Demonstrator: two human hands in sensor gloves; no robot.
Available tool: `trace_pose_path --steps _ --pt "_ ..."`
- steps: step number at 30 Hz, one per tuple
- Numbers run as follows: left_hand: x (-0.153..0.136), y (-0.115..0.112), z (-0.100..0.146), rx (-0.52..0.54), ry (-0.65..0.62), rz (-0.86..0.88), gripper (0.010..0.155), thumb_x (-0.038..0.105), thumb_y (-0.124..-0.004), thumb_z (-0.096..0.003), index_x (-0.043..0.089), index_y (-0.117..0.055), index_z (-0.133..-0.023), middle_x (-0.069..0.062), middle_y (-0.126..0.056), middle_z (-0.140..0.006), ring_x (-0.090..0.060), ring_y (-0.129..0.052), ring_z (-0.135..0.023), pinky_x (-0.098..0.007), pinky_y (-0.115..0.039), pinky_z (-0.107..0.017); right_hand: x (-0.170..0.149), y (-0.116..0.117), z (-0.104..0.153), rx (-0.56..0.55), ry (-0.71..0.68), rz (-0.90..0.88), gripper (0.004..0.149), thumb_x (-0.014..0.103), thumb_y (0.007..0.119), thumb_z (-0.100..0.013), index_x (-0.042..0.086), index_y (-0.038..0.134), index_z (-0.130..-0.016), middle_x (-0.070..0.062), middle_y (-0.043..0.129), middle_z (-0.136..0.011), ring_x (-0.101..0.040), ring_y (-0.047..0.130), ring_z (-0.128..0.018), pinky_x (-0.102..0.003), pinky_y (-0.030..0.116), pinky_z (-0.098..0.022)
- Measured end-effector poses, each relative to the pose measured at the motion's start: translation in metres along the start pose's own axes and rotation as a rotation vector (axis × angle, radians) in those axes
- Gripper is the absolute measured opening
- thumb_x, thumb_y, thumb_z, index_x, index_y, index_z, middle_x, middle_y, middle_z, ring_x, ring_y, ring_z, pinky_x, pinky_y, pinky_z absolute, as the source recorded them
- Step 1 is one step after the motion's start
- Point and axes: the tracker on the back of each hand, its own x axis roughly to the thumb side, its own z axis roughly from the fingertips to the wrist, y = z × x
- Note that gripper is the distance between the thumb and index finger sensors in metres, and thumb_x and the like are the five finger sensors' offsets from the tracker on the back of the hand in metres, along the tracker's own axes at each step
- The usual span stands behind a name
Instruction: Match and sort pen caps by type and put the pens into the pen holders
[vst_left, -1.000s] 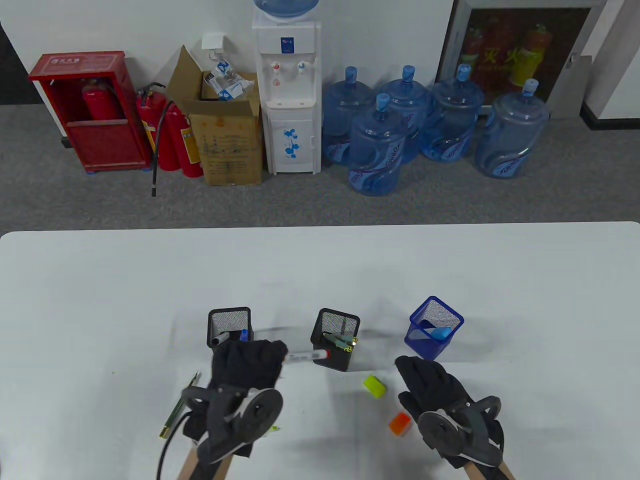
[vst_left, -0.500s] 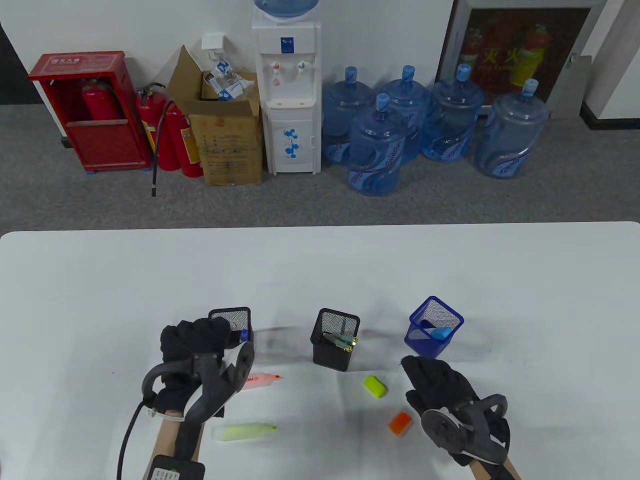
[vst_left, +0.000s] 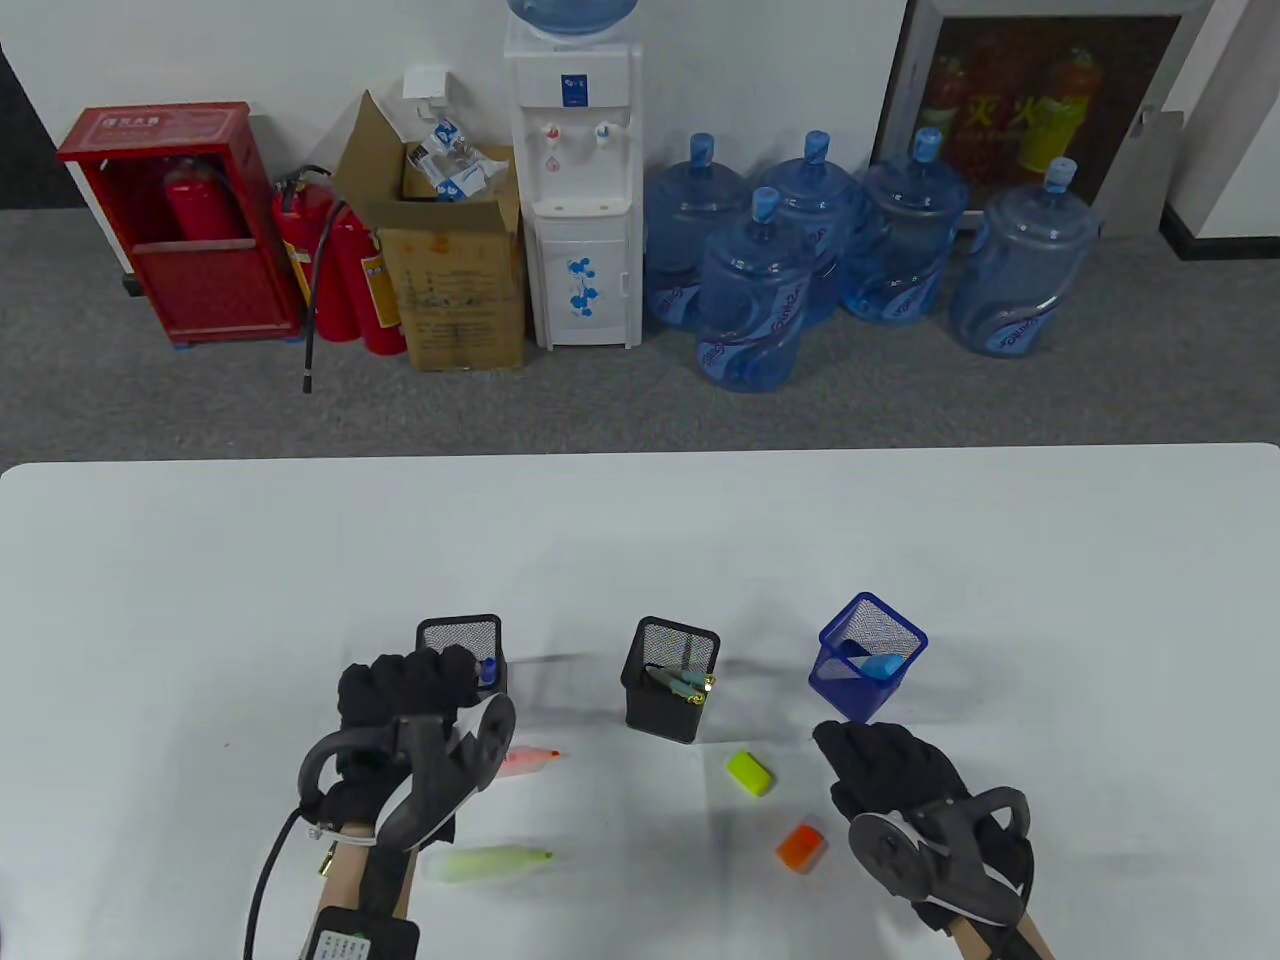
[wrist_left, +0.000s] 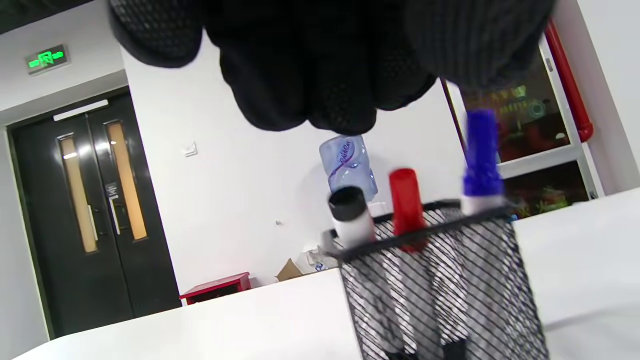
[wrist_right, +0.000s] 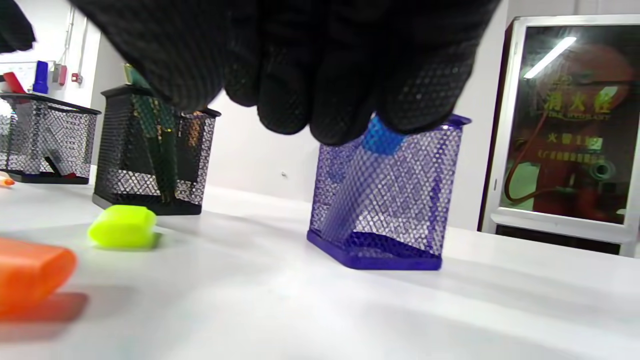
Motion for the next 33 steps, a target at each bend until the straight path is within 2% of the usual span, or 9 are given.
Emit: trace_pose_path --steps 5,10,16,21,25,28,33 --pt "-0.033 -0.002 0.011 -0.056 0.062 0.039 0.048 0.046 -0.076 -0.0394 0.038 -0.082 -0.086 0.004 -0.098 -0.083 -0.026 -0.099 -0.071 -0.057 -0.072 -0.067 -0.008 0.0 0.0 0.003 0.029 0.005 0.056 0.044 0.076 -0.04 0.031 0.074 -0.095 0.007 0.089 -0.092 -0.019 0.094 -0.083 -0.044 0.088 -0.061" --pt "-0.043 -0.021 0.027 -0.072 0.005 -0.055 0.048 0.048 -0.079 -0.0376 0.04 -0.083 -0.085 0.007 -0.101 -0.08 -0.023 -0.101 -0.069 -0.057 -0.074 -0.066 -0.015 0.003 0.0 0.012 0.052 0.011 0.055 0.044 0.075 -0.04 0.031 0.075 -0.093 0.007 0.09 -0.09 -0.019 0.095 -0.082 -0.044 0.088 -0.061" --pt "-0.044 -0.07 0.036 -0.35 0.037 -0.129 0.06 0.05 -0.084 -0.0338 0.04 -0.077 -0.093 0.007 -0.102 -0.085 -0.025 -0.101 -0.076 -0.058 -0.072 -0.068 -0.019 0.008 0.001 0.036 0.063 0.032 0.054 0.044 0.076 -0.04 0.031 0.076 -0.093 0.007 0.091 -0.09 -0.019 0.095 -0.082 -0.044 0.088 -0.061" --pt "-0.041 -0.094 0.041 -0.45 0.052 -0.219 0.07 0.051 -0.087 -0.031 0.037 -0.073 -0.098 0.007 -0.103 -0.083 -0.025 -0.101 -0.076 -0.058 -0.072 -0.068 -0.017 0.01 0.001 0.047 0.056 0.04 0.054 0.044 0.076 -0.04 0.031 0.077 -0.092 0.007 0.091 -0.089 -0.019 0.096 -0.081 -0.044 0.088 -0.061" --pt "-0.043 -0.106 0.043 -0.505 0.066 -0.207 0.073 0.046 -0.092 -0.0296 0.034 -0.072 -0.099 0.008 -0.104 -0.08 -0.023 -0.103 -0.073 -0.057 -0.074 -0.067 -0.017 0.009 0.001 0.051 0.056 0.045 0.054 0.044 0.076 -0.04 0.031 0.077 -0.092 0.007 0.091 -0.089 -0.018 0.096 -0.081 -0.044 0.088 -0.061" --pt "-0.045 -0.109 0.043 -0.468 0.095 -0.145 0.069 0.039 -0.093 -0.0309 0.032 -0.075 -0.097 0.008 -0.106 -0.075 -0.022 -0.106 -0.068 -0.056 -0.076 -0.066 -0.018 0.009 0.001 0.054 0.058 0.05 0.054 0.044 0.076 -0.04 0.03 0.077 -0.092 0.007 0.091 -0.089 -0.018 0.096 -0.081 -0.044 0.088 -0.061" --pt "-0.044 -0.114 0.046 -0.502 0.091 -0.154 0.067 0.035 -0.088 -0.0354 0.03 -0.07 -0.1 0.007 -0.101 -0.081 -0.025 -0.102 -0.071 -0.06 -0.073 -0.067 -0.019 0.007 0.001 0.052 0.067 0.046 0.054 0.044 0.076 -0.04 0.03 0.077 -0.092 0.007 0.091 -0.089 -0.018 0.096 -0.081 -0.044 0.088 -0.06"
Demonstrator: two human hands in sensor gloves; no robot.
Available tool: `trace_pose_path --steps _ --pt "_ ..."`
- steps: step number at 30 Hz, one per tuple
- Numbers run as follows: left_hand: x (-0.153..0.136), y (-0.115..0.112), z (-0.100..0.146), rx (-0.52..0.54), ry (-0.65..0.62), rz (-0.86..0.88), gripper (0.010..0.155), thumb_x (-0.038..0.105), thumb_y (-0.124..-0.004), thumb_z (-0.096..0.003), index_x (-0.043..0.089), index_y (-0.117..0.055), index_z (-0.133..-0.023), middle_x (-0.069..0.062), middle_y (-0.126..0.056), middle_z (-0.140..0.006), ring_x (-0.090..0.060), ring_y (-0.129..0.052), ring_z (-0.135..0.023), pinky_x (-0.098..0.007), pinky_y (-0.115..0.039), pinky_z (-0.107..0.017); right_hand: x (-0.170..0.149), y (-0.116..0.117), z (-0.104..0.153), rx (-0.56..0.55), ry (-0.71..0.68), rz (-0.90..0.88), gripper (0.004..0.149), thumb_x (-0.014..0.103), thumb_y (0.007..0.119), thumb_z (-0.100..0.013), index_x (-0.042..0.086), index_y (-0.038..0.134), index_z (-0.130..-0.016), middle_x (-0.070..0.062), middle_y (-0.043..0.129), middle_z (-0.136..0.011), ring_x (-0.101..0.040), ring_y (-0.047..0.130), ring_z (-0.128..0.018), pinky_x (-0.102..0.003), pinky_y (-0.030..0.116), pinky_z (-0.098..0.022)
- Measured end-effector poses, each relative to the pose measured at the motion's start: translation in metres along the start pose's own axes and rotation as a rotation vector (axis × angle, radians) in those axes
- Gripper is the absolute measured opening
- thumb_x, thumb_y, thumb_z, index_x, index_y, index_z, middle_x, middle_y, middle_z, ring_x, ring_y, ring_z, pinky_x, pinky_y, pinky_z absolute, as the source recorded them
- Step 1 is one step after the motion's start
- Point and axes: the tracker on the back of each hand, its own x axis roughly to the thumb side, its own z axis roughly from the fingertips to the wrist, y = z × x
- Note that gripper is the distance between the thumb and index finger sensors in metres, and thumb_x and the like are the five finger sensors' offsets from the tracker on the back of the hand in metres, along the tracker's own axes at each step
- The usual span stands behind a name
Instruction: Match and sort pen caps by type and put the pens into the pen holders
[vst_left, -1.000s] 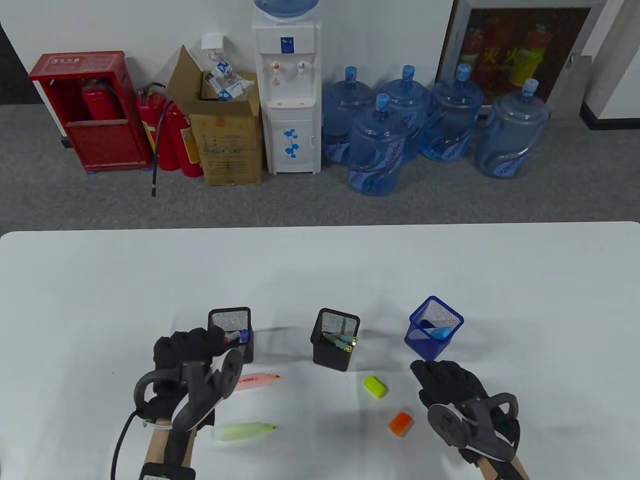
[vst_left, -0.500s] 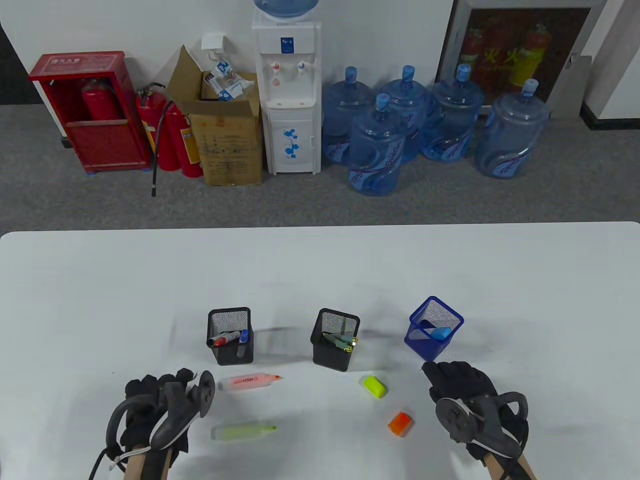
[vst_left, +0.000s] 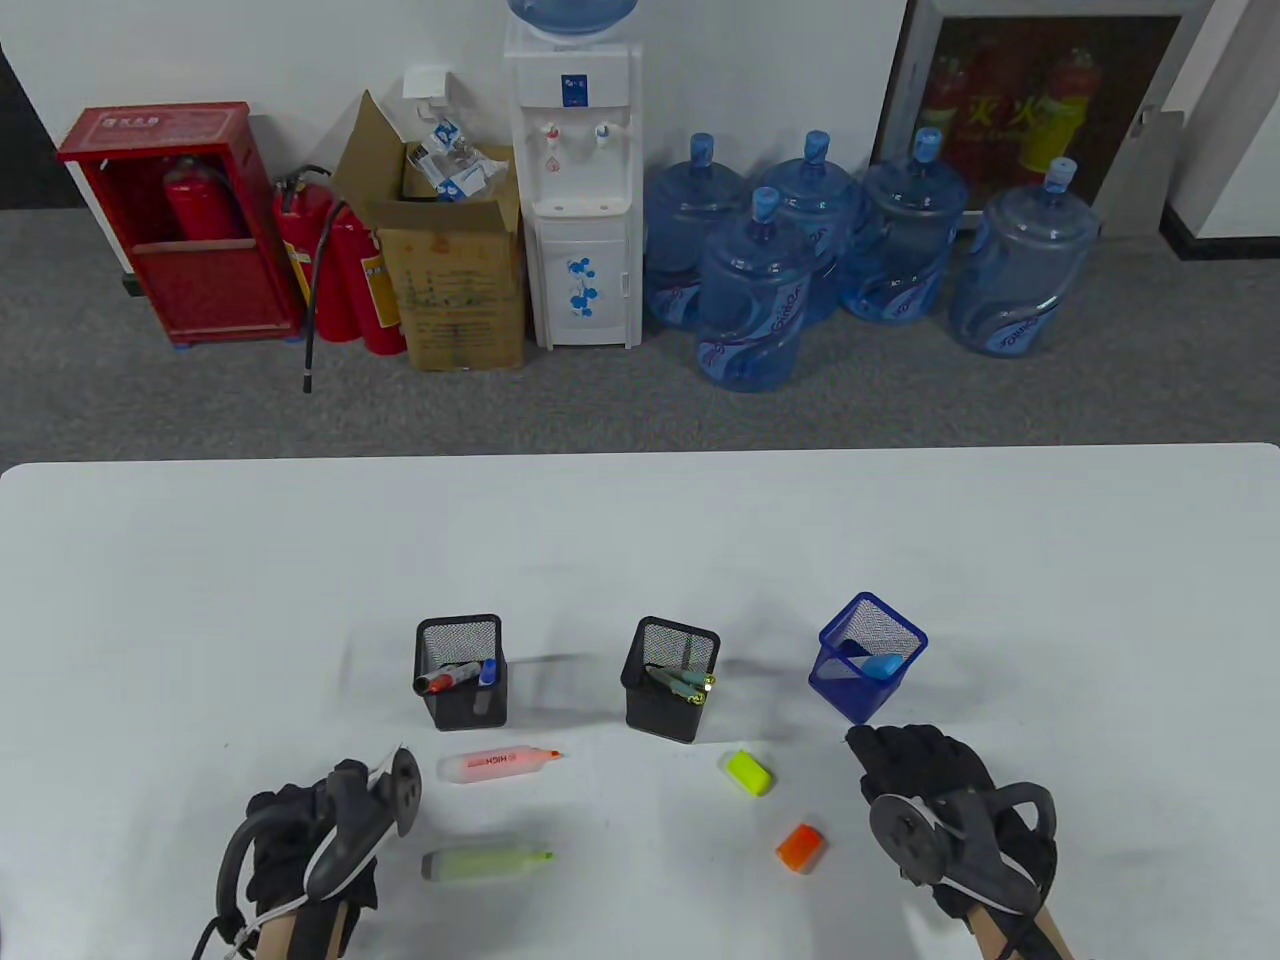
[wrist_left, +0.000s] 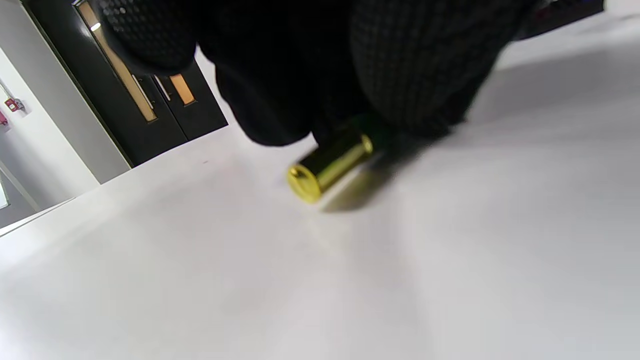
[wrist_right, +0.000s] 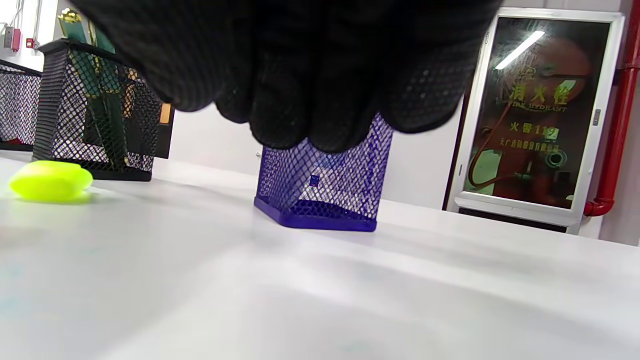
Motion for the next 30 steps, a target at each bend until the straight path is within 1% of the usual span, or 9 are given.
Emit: trace_pose_path --steps 4,8,14,17,22,25,27,29,30 --pt "0.002 0.008 0.007 -0.008 -0.026 -0.005 0.062 0.031 -0.082 -0.0383 0.031 -0.07 -0.099 0.006 -0.096 -0.086 -0.028 -0.097 -0.076 -0.063 -0.068 -0.07 -0.004 -0.002 -0.001 -0.008 0.015 -0.02 0.053 0.044 0.076 -0.04 0.031 0.078 -0.092 0.007 0.092 -0.089 -0.018 0.096 -0.08 -0.044 0.088 -0.06" --pt "0.017 0.036 0.024 0.034 -0.134 0.014 0.058 0.028 -0.078 -0.0403 0.034 -0.071 -0.098 0.006 -0.092 -0.089 -0.03 -0.092 -0.081 -0.063 -0.065 -0.072 -0.006 -0.002 -0.001 -0.006 0.022 -0.022 0.053 0.044 0.076 -0.04 0.031 0.079 -0.091 0.008 0.093 -0.088 -0.018 0.097 -0.079 -0.044 0.088 -0.06" --pt "0.078 0.091 0.054 0.167 -0.344 0.149 0.056 0.024 -0.068 -0.0431 0.035 -0.067 -0.098 0.004 -0.084 -0.093 -0.029 -0.096 -0.083 -0.063 -0.068 -0.071 -0.007 -0.002 -0.001 -0.007 0.027 -0.022 0.052 0.045 0.075 -0.04 0.031 0.08 -0.089 0.008 0.094 -0.086 -0.017 0.098 -0.078 -0.045 0.087 -0.061" --pt "0.113 0.105 0.066 0.219 -0.428 0.23 0.055 0.024 -0.066 -0.0434 0.039 -0.066 -0.096 0.004 -0.08 -0.095 -0.029 -0.095 -0.084 -0.063 -0.067 -0.072 -0.007 -0.002 -0.001 -0.005 0.026 -0.021 0.052 0.045 0.075 -0.04 0.031 0.08 -0.089 0.008 0.094 -0.086 -0.017 0.098 -0.078 -0.045 0.087 -0.062" --pt "0.154 0.099 0.084 0.281 -0.483 0.285 0.054 0.023 -0.064 -0.0441 0.04 -0.065 -0.096 0.003 -0.077 -0.097 -0.027 -0.094 -0.082 -0.064 -0.065 -0.073 -0.007 -0.001 -0.001 0.009 0.02 -0.016 0.051 0.045 0.075 -0.04 0.031 0.081 -0.089 0.008 0.094 -0.085 -0.017 0.098 -0.078 -0.046 0.087 -0.062" --pt "0.159 0.089 0.084 0.301 -0.464 0.192 0.054 0.024 -0.064 -0.0439 0.039 -0.066 -0.095 0.004 -0.079 -0.096 -0.027 -0.095 -0.081 -0.063 -0.067 -0.072 -0.006 -0.001 -0.001 0.02 0.016 -0.009 0.05 0.045 0.076 -0.04 0.031 0.082 -0.088 0.009 0.095 -0.084 -0.017 0.099 -0.077 -0.046 0.087 -0.062" --pt "0.154 0.086 0.083 0.313 -0.447 0.199 0.054 0.024 -0.065 -0.0438 0.04 -0.066 -0.095 0.004 -0.079 -0.096 -0.027 -0.095 -0.081 -0.063 -0.066 -0.072 -0.006 -0.002 -0.001 0.038 0.008 0.003 0.049 0.044 0.076 -0.04 0.031 0.083 -0.087 0.009 0.096 -0.082 -0.017 0.1 -0.075 -0.046 0.087 -0.062" --pt "0.149 0.085 0.081 0.291 -0.441 0.229 0.054 0.024 -0.064 -0.0441 0.039 -0.066 -0.096 0.004 -0.079 -0.096 -0.027 -0.094 -0.081 -0.064 -0.065 -0.072 -0.006 -0.005 -0.003 0.021 0.002 0.002 0.046 0.044 0.077 -0.039 0.031 0.087 -0.082 0.014 0.101 -0.063 -0.012 0.105 -0.058 -0.047 0.088 -0.06" --pt "0.146 0.084 0.08 0.287 -0.437 0.235 0.054 0.024 -0.064 -0.0442 0.039 -0.066 -0.096 0.003 -0.079 -0.096 -0.028 -0.094 -0.081 -0.064 -0.065 -0.072 -0.006 -0.008 -0.004 0.047 0.001 0.002 0.046 0.044 0.078 -0.037 0.031 0.088 -0.081 0.015 0.101 -0.059 -0.011 0.105 -0.054 -0.047 0.088 -0.06"
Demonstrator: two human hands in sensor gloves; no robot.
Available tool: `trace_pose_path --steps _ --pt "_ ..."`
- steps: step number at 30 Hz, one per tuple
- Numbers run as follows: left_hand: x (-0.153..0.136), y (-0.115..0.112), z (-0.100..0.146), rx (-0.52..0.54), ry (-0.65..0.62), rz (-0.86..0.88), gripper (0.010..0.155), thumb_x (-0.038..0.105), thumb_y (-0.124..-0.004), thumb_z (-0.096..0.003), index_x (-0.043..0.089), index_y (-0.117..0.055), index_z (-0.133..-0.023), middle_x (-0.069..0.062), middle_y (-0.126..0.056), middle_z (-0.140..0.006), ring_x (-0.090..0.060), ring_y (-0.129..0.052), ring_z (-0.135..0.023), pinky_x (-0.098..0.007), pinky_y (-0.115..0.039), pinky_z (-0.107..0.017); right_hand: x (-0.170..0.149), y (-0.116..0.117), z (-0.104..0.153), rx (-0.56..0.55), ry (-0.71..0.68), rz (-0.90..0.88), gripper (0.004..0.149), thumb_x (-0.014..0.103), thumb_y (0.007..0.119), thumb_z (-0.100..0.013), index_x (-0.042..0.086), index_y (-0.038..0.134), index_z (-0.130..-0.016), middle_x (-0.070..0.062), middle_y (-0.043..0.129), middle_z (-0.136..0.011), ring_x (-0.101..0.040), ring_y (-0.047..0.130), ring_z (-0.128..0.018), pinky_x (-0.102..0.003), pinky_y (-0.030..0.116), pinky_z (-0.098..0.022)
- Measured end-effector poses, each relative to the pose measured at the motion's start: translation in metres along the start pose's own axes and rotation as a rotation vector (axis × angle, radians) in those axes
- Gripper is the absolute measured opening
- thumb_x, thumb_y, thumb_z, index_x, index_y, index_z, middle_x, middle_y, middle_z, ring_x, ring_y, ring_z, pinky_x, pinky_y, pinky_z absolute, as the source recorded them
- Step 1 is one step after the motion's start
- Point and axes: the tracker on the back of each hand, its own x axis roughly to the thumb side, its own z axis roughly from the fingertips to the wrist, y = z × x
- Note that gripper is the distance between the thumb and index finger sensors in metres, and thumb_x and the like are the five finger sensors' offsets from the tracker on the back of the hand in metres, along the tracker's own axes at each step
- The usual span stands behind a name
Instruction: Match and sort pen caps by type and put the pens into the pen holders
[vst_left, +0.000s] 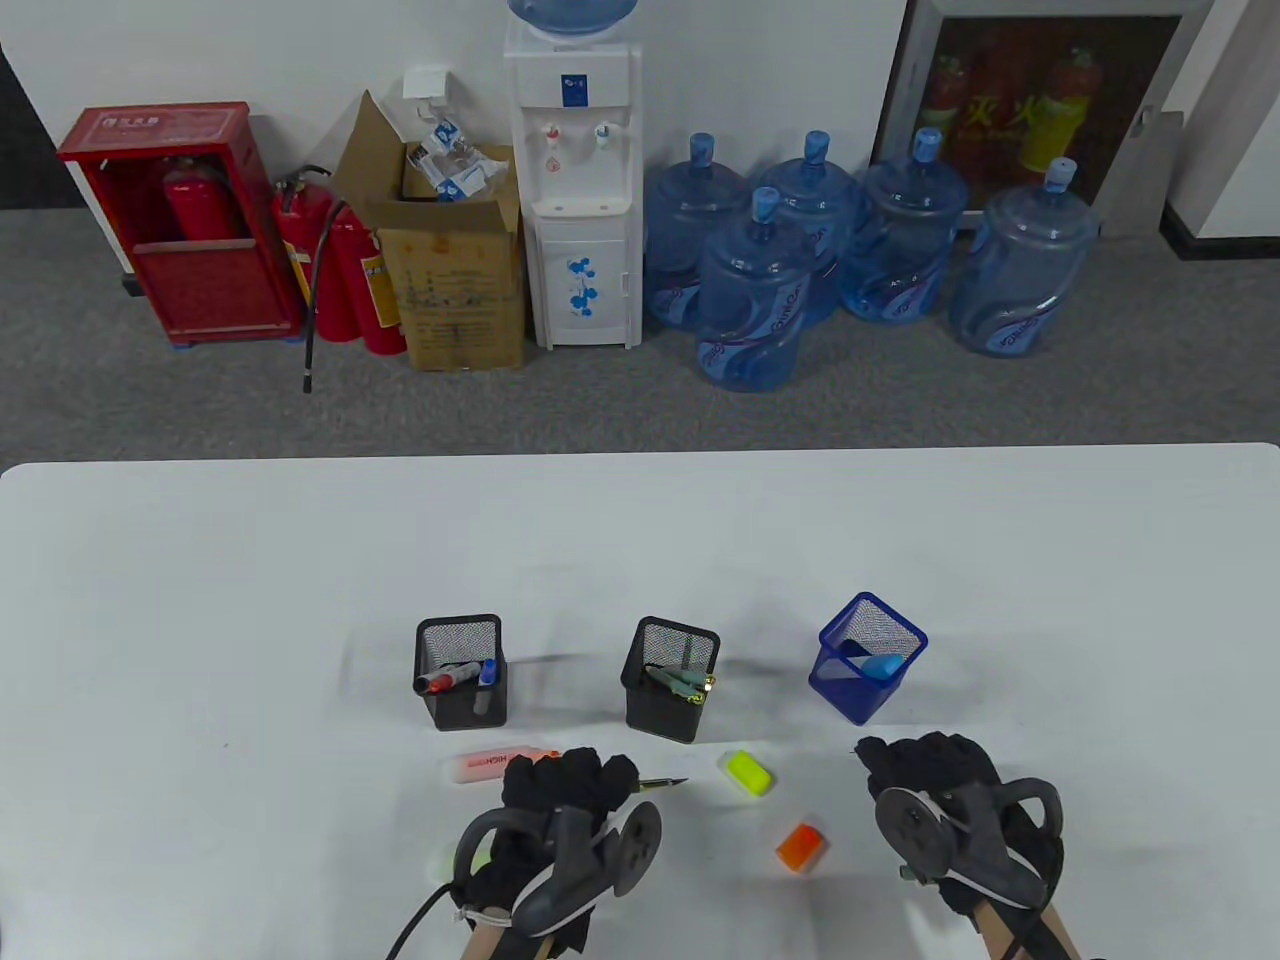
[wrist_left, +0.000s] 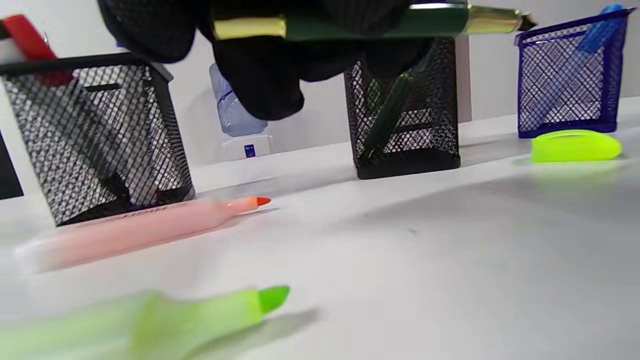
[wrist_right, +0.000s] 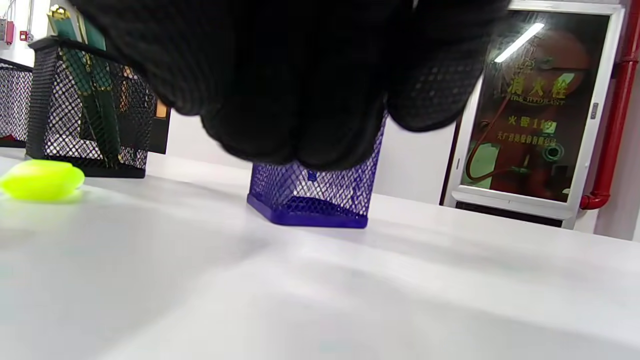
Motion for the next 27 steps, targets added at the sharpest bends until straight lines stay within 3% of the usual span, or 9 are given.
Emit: trace_pose_path --steps 3,6,9,11,14,18,21,27 --pt "-0.004 0.0 0.001 0.007 -0.004 -0.009 0.054 0.024 -0.065 -0.0441 0.038 -0.066 -0.096 0.004 -0.079 -0.095 -0.027 -0.094 -0.081 -0.064 -0.065 -0.072 -0.001 -0.004 -0.002 0.11 -0.004 0.008 0.046 0.045 0.08 -0.037 0.033 0.088 -0.08 0.016 0.101 -0.06 -0.011 0.105 -0.056 -0.051 0.083 -0.065" --pt "-0.007 -0.002 0.001 -0.005 -0.006 0.005 0.054 0.025 -0.065 -0.0442 0.038 -0.066 -0.096 0.004 -0.079 -0.096 -0.027 -0.094 -0.081 -0.064 -0.064 -0.073 -0.003 -0.003 -0.002 0.243 0.003 0.088 0.056 0.049 0.083 -0.033 0.035 0.082 -0.088 0.018 0.1 -0.074 -0.012 0.101 -0.073 -0.054 0.078 -0.069" --pt "-0.008 -0.002 0.0 0.012 0.014 0.006 0.054 0.025 -0.065 -0.0444 0.038 -0.066 -0.097 0.004 -0.078 -0.096 -0.027 -0.094 -0.081 -0.064 -0.064 -0.073 -0.009 -0.003 -0.003 0.354 0.012 0.063 0.074 0.062 0.083 -0.023 0.035 0.078 -0.092 0.019 0.1 -0.075 -0.01 0.102 -0.075 -0.055 0.082 -0.067" --pt "-0.008 -0.001 -0.002 0.024 0.032 0.022 0.054 0.025 -0.064 -0.0445 0.038 -0.066 -0.097 0.004 -0.078 -0.096 -0.027 -0.093 -0.081 -0.064 -0.064 -0.073 -0.013 -0.002 -0.004 0.434 0.013 0.019 0.083 0.062 0.086 -0.02 0.033 0.073 -0.097 0.017 0.098 -0.081 -0.012 0.1 -0.078 -0.056 0.081 -0.067" --pt "-0.004 -0.002 -0.003 0.016 0.037 0.027 0.054 0.025 -0.064 -0.0447 0.038 -0.065 -0.097 0.004 -0.078 -0.096 -0.027 -0.093 -0.082 -0.064 -0.063 -0.073 -0.012 0.001 -0.006 0.495 -0.012 0.115 0.085 0.059 0.091 -0.018 0.034 0.072 -0.098 0.019 0.097 -0.082 -0.01 0.1 -0.078 -0.054 0.082 -0.067" --pt "-0.001 -0.001 -0.003 0.024 0.032 0.003 0.054 0.025 -0.064 -0.0445 0.038 -0.065 -0.097 0.004 -0.078 -0.096 -0.027 -0.093 -0.081 -0.064 -0.064 -0.073 -0.003 0.005 -0.006 0.534 -0.059 0.2 0.086 0.057 0.093 -0.017 0.035 0.072 -0.097 0.02 0.097 -0.08 -0.008 0.101 -0.076 -0.053 0.085 -0.066" --pt "-0.002 -0.002 -0.003 0.024 0.031 0.009 0.054 0.025 -0.065 -0.0445 0.038 -0.066 -0.097 0.004 -0.078 -0.096 -0.027 -0.094 -0.081 -0.064 -0.064 -0.073 0.001 0.006 -0.001 0.537 -0.09 0.242 0.086 0.056 0.094 -0.016 0.035 0.072 -0.097 0.02 0.099 -0.077 -0.004 0.105 -0.066 -0.052 0.087 -0.065" --pt "-0.002 -0.001 -0.002 0.017 0.029 0.013 0.054 0.025 -0.065 -0.0445 0.037 -0.065 -0.097 0.004 -0.078 -0.096 -0.027 -0.094 -0.08 -0.064 -0.064 -0.073 0.001 0.011 0.01 0.491 -0.123 0.324 0.083 0.052 0.095 -0.017 0.035 0.072 -0.095 0.022 0.099 -0.075 -0.004 0.104 -0.07 -0.05 0.087 -0.065"
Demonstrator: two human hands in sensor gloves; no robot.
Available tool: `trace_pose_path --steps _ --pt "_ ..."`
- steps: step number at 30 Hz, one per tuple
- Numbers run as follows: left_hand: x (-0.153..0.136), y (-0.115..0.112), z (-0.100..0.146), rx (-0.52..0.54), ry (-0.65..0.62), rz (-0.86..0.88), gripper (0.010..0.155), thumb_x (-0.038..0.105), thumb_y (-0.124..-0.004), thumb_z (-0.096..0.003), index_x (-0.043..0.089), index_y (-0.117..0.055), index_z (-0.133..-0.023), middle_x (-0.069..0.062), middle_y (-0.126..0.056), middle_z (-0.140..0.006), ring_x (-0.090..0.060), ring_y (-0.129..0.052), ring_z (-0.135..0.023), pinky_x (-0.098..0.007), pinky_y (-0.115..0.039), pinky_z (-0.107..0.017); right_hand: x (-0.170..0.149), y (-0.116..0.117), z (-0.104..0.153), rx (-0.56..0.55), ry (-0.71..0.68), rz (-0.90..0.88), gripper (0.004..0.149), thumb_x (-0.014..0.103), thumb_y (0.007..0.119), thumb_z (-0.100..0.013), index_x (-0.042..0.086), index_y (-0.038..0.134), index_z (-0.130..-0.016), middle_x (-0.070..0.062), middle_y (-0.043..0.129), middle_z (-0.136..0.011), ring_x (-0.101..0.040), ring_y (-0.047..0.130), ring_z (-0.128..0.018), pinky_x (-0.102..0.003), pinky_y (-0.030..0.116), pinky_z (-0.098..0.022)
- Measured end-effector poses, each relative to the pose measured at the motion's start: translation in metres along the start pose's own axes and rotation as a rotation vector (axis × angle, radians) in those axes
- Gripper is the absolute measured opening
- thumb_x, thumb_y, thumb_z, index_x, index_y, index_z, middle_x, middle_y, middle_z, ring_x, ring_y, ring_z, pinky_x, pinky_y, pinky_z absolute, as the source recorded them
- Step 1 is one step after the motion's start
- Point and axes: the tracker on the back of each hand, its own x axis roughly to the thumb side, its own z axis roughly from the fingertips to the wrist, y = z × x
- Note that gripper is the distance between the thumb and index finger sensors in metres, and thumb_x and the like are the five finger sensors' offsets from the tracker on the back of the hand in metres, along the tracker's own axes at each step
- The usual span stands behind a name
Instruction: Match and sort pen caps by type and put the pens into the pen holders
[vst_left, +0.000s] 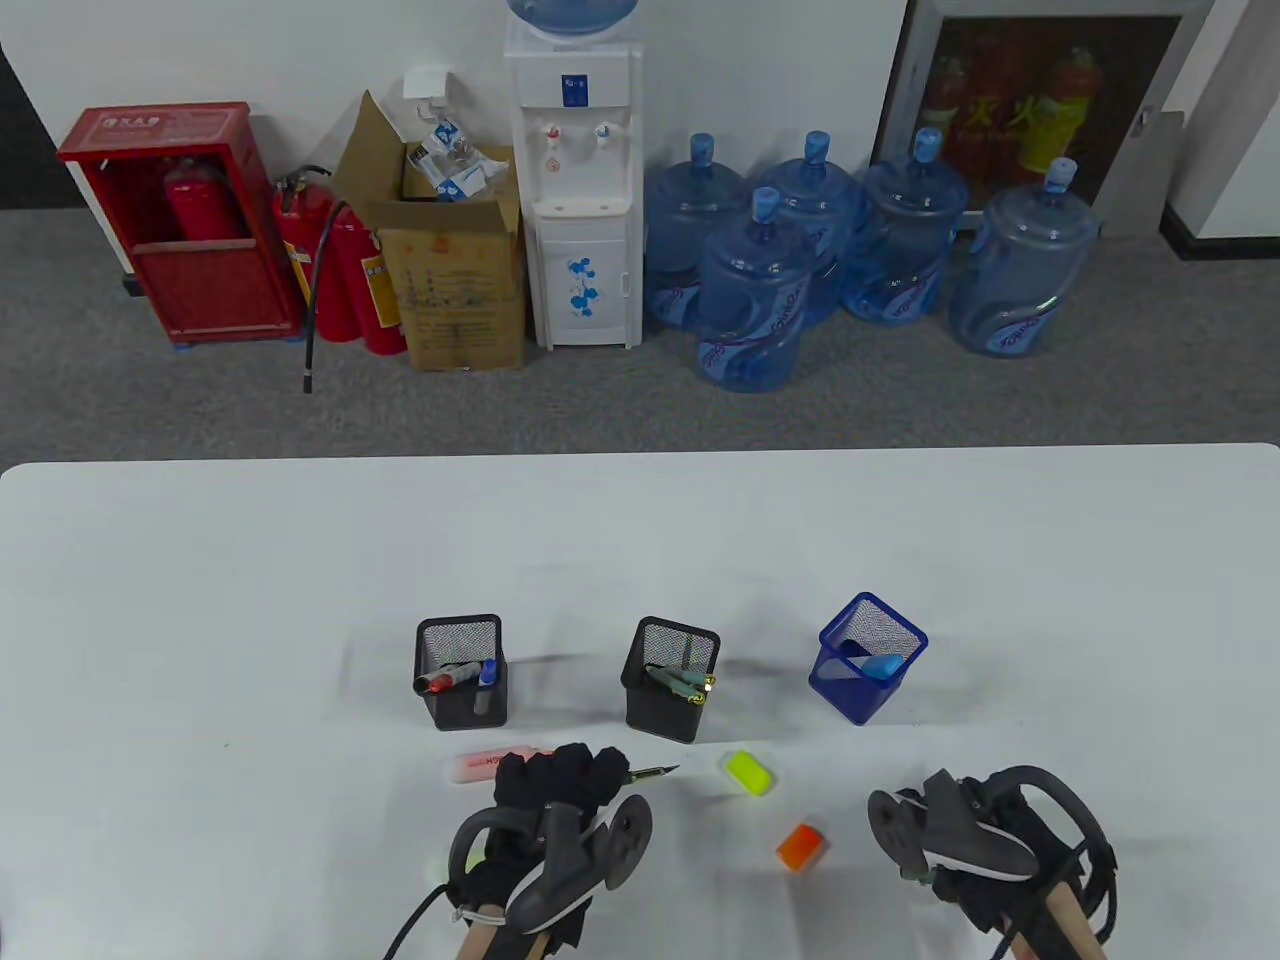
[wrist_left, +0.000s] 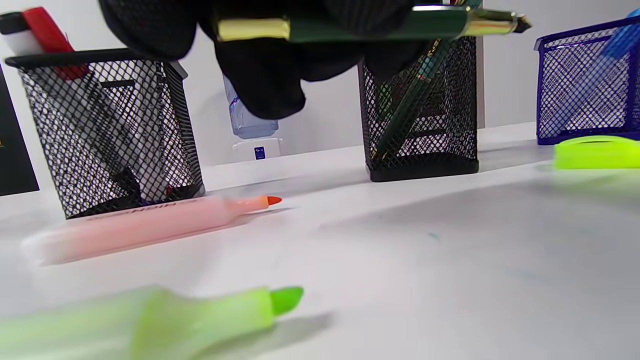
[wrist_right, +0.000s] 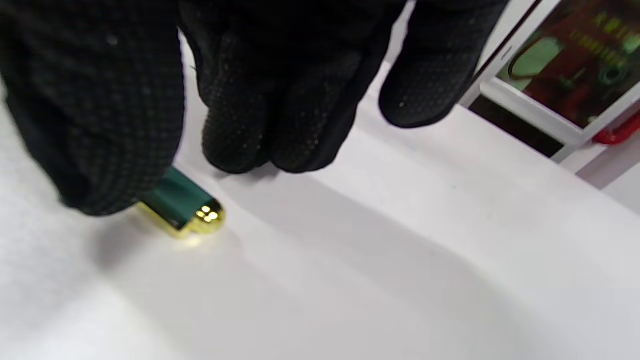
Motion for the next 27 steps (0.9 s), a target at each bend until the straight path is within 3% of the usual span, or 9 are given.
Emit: trace_pose_path --steps 6,17,22,27 --pt "0.0 0.0 0.001 -0.002 -0.004 -0.009 0.054 0.025 -0.065 -0.0445 0.037 -0.065 -0.097 0.003 -0.078 -0.096 -0.027 -0.094 -0.08 -0.064 -0.064 -0.073 0.004 0.007 0.003 -0.087 -0.009 0.027 0.078 0.047 0.097 -0.017 0.034 0.076 -0.091 0.024 0.1 -0.068 -0.002 0.106 -0.063 -0.041 0.09 -0.061" --pt "0.001 -0.002 0.001 -0.003 -0.016 0.011 0.054 0.025 -0.065 -0.0445 0.037 -0.065 -0.097 0.004 -0.078 -0.096 -0.026 -0.094 -0.08 -0.063 -0.064 -0.073 -0.003 0.008 0.001 -0.112 -0.011 -0.087 0.076 0.051 0.097 -0.021 0.03 0.077 -0.091 0.021 0.099 -0.07 -0.006 0.105 -0.063 -0.045 0.086 -0.064" --pt "0.0 0.0 0.002 0.012 -0.029 0.035 0.054 0.026 -0.064 -0.0445 0.037 -0.065 -0.097 0.004 -0.078 -0.096 -0.025 -0.094 -0.079 -0.063 -0.064 -0.073 -0.005 -0.019 0.004 -0.276 0.008 -0.211 0.058 0.047 0.094 -0.03 0.037 0.081 -0.085 0.018 0.096 -0.072 -0.012 0.106 -0.067 -0.05 0.089 -0.062" --pt "0.001 0.003 0.005 0.041 -0.048 0.072 0.054 0.026 -0.064 -0.0445 0.038 -0.064 -0.097 0.005 -0.078 -0.096 -0.025 -0.094 -0.079 -0.062 -0.065 -0.073 0.023 -0.061 0.001 -0.518 0.012 -0.315 0.052 0.04 0.093 -0.034 0.035 0.083 -0.085 0.009 0.091 -0.078 -0.012 0.111 -0.057 -0.044 0.097 -0.054"
